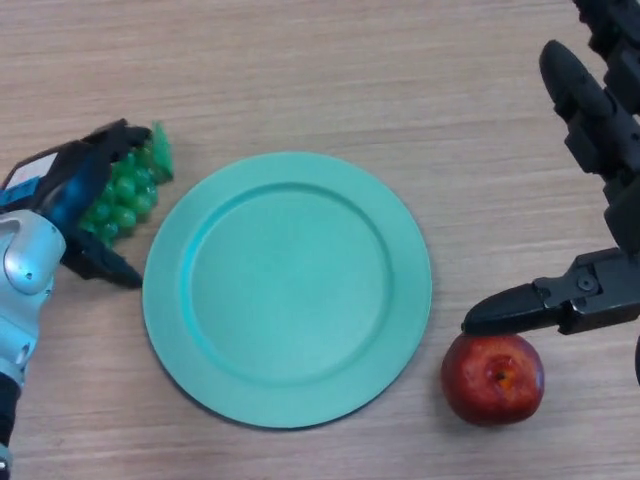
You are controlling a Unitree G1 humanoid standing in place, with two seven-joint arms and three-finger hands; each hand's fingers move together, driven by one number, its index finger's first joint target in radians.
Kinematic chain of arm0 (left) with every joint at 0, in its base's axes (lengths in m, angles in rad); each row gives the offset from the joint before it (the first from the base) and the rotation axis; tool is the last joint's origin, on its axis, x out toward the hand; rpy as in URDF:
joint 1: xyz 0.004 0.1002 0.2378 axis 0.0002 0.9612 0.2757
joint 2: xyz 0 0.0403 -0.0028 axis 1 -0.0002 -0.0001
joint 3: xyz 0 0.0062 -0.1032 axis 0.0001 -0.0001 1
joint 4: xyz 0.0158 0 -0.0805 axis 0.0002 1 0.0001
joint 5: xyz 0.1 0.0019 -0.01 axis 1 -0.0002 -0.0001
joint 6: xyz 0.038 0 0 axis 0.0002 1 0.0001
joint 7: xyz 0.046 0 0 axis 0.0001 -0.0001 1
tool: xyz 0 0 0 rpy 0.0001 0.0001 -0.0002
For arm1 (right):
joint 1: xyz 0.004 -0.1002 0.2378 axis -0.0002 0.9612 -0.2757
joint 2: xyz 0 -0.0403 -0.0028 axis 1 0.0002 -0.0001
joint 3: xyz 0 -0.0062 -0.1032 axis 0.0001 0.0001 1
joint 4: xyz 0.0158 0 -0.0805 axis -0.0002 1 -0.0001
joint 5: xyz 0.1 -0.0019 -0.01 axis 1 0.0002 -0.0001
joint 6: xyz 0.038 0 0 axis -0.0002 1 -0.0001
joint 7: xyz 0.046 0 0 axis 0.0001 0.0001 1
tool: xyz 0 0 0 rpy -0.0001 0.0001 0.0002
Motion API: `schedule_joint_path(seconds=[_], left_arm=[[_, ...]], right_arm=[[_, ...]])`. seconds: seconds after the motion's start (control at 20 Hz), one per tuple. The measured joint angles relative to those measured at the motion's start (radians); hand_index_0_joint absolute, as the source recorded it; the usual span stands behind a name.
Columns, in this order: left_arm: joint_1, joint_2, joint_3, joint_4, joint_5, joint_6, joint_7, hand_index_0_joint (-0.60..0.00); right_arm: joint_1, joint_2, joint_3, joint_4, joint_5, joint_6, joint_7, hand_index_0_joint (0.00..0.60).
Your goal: Pick up the green grapes and place it on the plate
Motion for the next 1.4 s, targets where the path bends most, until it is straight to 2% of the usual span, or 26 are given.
schedule_joint_path(seconds=[0.2,0.3,0.4,0.55,0.6,0.65,0.7,0.75,0.85,1.0,1.2,1.25,1.35,1.4], left_arm=[[-0.001,0.027,0.000,0.065,0.050,-0.072,0.111,-0.600],[0.004,0.048,0.000,0.066,0.051,-0.071,0.132,-0.600],[0.029,0.078,0.002,0.022,0.053,-0.064,0.133,-0.600],[0.070,0.097,0.047,-0.109,0.044,-0.034,0.133,-0.600],[0.100,0.121,0.055,-0.210,-0.009,-0.022,0.096,-0.600],[0.119,0.121,0.083,-0.278,-0.037,-0.018,0.056,-0.600],[0.152,0.117,0.115,-0.401,-0.094,0.043,-0.021,-0.600],[0.167,0.114,0.122,-0.456,-0.117,0.073,-0.046,-0.600],[0.226,0.079,0.153,-0.637,-0.203,0.178,-0.124,-0.600],[0.297,0.042,0.156,-0.907,-0.287,0.281,-0.321,-0.600],[0.329,-0.020,0.147,-1.103,-0.315,0.365,-0.435,-0.600],[0.329,-0.024,0.139,-1.111,-0.312,0.373,-0.449,-0.600],[0.325,-0.064,0.113,-1.135,-0.320,0.450,-0.456,-0.600],[0.326,-0.078,0.106,-1.147,-0.328,0.485,-0.485,-0.600]], right_arm=[[0.012,0.000,-0.002,-0.026,0.001,0.000,-0.001,0.000],[0.014,0.000,-0.002,-0.030,0.001,0.000,-0.001,0.000],[0.027,0.000,-0.002,-0.030,0.000,0.000,-0.002,0.000],[0.029,0.000,0.000,-0.031,0.002,0.000,-0.014,0.000],[0.028,-0.001,0.000,-0.031,0.012,0.000,-0.025,0.000],[0.028,-0.002,0.000,-0.031,0.018,0.000,-0.033,0.000],[0.026,-0.003,0.001,-0.031,0.018,0.000,-0.038,0.000],[0.026,-0.006,0.001,-0.031,0.018,0.000,-0.045,0.000],[0.019,-0.007,0.003,-0.032,0.027,0.000,-0.056,0.000],[0.010,-0.006,0.006,-0.032,0.027,0.000,-0.056,0.000],[0.006,-0.003,0.007,-0.031,0.026,0.000,-0.055,0.000],[0.006,-0.003,0.007,-0.031,0.026,0.000,-0.055,0.000],[0.006,-0.002,0.007,-0.029,0.025,0.000,-0.055,0.000],[0.006,-0.002,0.007,-0.028,0.025,0.000,-0.055,0.000]])
